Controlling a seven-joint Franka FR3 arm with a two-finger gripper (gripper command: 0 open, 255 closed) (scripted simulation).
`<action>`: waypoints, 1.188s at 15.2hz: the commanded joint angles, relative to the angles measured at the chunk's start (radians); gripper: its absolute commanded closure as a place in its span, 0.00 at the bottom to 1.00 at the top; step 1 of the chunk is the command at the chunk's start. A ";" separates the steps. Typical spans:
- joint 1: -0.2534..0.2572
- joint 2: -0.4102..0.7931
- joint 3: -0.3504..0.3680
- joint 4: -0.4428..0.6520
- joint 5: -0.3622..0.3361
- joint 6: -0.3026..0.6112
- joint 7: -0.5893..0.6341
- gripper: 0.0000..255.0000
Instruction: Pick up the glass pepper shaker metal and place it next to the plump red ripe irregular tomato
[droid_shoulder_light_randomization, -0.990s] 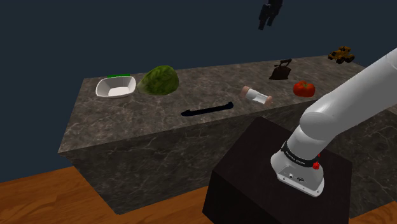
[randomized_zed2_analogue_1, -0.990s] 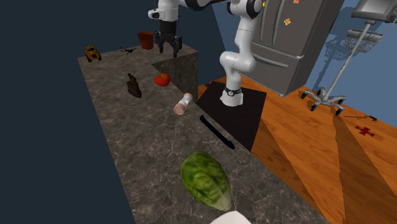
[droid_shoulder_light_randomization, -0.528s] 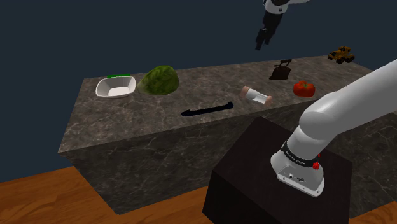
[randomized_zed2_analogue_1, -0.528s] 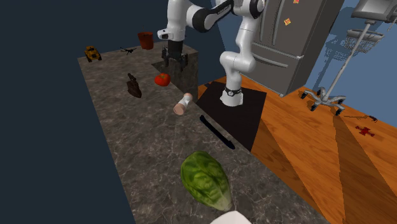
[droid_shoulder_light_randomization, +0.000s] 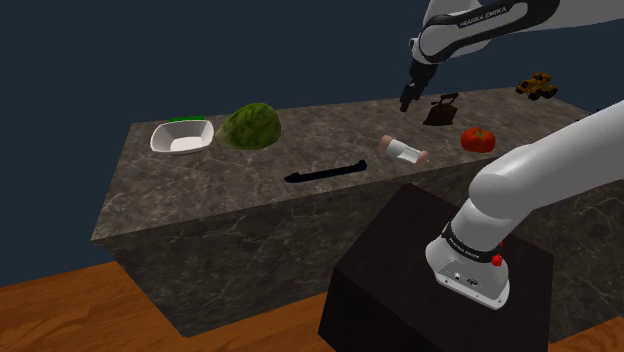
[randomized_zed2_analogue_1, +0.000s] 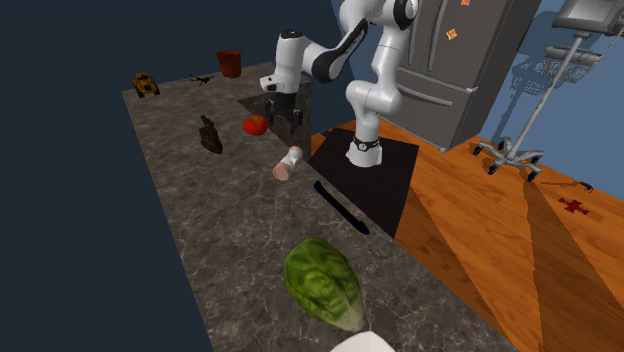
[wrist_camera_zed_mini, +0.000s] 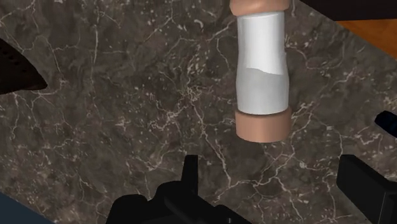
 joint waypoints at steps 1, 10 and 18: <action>-0.011 -0.005 0.000 -0.081 -0.029 0.079 0.017 0.00; -0.090 0.122 -0.019 -0.300 -0.190 0.435 0.087 0.00; -0.109 0.275 -0.034 -0.296 -0.232 0.587 0.117 0.00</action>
